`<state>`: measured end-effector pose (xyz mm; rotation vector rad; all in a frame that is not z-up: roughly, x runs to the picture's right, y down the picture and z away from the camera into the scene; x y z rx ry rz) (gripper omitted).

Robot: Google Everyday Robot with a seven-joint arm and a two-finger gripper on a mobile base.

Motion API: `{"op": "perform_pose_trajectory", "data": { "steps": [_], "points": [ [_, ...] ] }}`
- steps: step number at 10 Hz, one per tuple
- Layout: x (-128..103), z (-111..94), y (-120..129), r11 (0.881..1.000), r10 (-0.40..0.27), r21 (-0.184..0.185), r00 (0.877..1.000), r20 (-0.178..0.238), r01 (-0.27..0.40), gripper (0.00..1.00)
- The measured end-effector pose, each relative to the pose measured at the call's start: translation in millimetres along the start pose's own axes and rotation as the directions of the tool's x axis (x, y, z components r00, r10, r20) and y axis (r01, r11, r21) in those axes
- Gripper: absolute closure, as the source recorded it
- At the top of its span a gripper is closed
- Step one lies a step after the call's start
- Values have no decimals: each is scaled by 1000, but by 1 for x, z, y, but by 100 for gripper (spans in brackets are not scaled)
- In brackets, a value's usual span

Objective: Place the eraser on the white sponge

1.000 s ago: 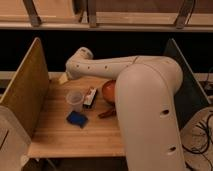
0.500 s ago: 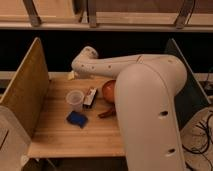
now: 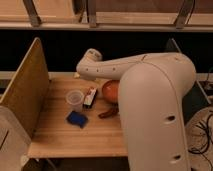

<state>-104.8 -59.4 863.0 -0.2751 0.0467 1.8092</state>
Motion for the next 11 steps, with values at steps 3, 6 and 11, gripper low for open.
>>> {"op": "perform_pose_trajectory", "data": {
  "steps": [3,6,11],
  "points": [
    [15,16,-5,1000,-7,14,999,-50,8,20],
    [43,47,3,996,-84,17,985,-154,88,20],
    [38,83,-10,989,-111,68,965,-237,131,20]
  ]
}}
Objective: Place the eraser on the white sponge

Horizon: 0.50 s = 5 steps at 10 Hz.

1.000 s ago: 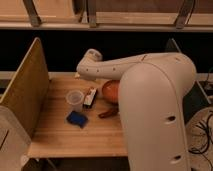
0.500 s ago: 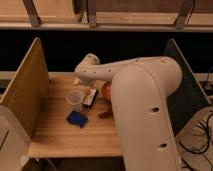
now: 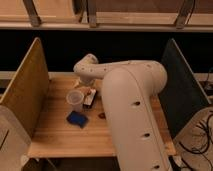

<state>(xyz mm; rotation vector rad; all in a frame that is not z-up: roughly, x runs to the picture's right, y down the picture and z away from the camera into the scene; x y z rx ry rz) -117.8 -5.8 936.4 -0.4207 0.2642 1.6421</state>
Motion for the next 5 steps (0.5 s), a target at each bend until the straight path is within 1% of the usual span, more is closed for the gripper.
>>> {"op": "perform_pose_trajectory", "data": {
  "steps": [2,3,5],
  "points": [
    [-9,12,-7,999,26,20,999,-25,-26,20],
    [-11,17,-9,999,39,23,999,-36,-38,20],
    [-12,30,-16,997,76,26,995,-72,-74,20]
  ]
}}
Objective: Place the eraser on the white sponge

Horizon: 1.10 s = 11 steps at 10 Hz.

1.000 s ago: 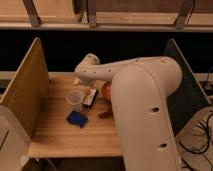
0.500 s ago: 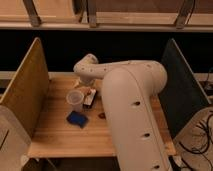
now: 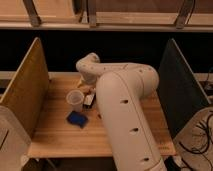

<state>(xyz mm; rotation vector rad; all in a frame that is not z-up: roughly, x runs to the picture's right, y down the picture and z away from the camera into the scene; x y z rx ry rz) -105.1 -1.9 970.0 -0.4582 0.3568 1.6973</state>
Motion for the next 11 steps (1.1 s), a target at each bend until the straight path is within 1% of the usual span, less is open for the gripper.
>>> {"op": "perform_pose_trajectory", "data": {
  "steps": [5,6,7,8,9,11],
  "points": [
    [2,22,-7,998,59,-23,996,-74,-61,20],
    [1,24,-9,997,67,-28,995,-79,-69,27],
    [-2,24,-10,997,65,-31,995,-78,-68,37],
    [-3,24,-10,997,61,-33,995,-77,-63,45],
    [-3,25,-10,998,55,-36,995,-78,-58,55],
    [-3,27,-9,998,42,-43,995,-86,-45,77]
  ]
}}
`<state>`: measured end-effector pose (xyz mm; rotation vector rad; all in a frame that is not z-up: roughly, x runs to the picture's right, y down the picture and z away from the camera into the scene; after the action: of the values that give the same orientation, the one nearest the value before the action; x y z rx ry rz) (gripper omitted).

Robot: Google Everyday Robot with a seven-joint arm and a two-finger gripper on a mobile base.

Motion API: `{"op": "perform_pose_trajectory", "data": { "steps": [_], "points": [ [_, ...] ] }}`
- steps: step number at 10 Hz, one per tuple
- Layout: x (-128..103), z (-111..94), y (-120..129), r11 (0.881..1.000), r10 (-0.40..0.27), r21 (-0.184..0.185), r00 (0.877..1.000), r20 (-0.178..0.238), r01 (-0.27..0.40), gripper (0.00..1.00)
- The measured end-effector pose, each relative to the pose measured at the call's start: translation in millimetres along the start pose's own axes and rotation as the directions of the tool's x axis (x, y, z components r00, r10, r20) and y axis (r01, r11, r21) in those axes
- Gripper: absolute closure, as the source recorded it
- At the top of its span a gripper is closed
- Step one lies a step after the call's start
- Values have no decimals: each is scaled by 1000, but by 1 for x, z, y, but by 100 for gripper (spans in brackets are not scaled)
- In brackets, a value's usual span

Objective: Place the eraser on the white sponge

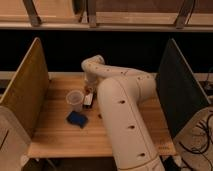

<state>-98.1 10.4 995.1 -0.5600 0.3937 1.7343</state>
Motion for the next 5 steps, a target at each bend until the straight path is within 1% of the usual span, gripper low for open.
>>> {"op": "perform_pose_trajectory", "data": {
  "steps": [2,3,4,5],
  "points": [
    [0,2,-2,1000,-6,-5,1000,-7,6,95],
    [0,2,-3,1000,-7,-8,1000,-9,7,100],
    [-2,2,-3,1000,-6,-11,1000,-5,6,100],
    [-10,-7,2,1000,-7,-25,1000,23,8,100]
  ]
}}
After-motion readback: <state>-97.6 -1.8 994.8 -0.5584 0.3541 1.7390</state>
